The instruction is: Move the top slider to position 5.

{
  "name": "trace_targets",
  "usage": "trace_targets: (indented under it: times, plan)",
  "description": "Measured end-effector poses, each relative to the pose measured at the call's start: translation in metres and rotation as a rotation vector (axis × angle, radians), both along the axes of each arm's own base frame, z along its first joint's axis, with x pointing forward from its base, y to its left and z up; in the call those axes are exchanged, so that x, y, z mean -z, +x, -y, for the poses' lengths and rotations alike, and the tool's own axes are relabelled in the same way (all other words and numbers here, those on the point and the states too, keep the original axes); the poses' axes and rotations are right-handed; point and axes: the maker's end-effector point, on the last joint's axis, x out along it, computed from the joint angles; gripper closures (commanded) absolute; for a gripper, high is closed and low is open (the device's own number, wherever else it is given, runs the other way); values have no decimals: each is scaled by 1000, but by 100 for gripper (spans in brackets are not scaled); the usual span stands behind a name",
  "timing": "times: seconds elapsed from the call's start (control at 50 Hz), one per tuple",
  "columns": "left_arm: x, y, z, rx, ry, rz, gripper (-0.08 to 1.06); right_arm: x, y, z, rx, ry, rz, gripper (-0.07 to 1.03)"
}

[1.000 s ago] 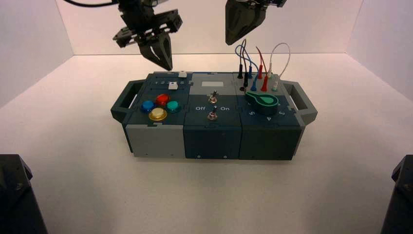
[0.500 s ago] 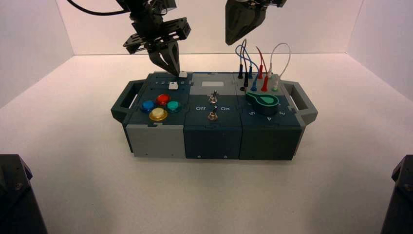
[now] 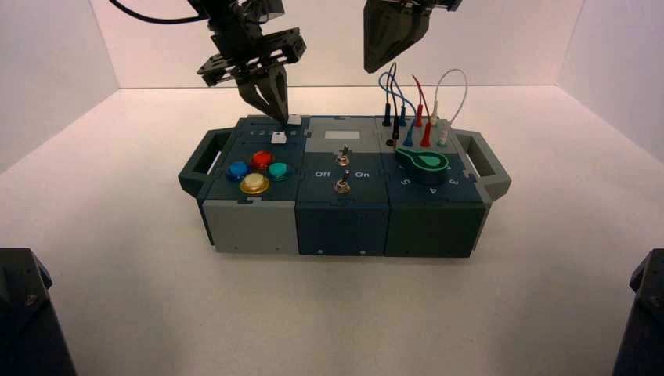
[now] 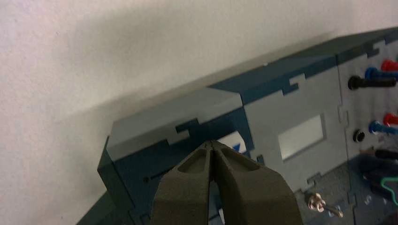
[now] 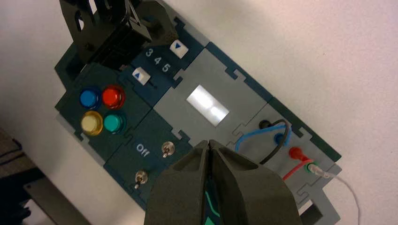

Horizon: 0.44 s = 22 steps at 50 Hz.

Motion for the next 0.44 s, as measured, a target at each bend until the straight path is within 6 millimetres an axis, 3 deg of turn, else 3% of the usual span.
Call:
trace_targets:
  times: [0.26,0.44]
  plan:
    - [-26,-4,-5,27,-14,10,101,-11,-5,2,-7,6,1,98]
    - [-27,-10,-8,34,-13,-3,101,-17,-7,3,-10,12,10,98]
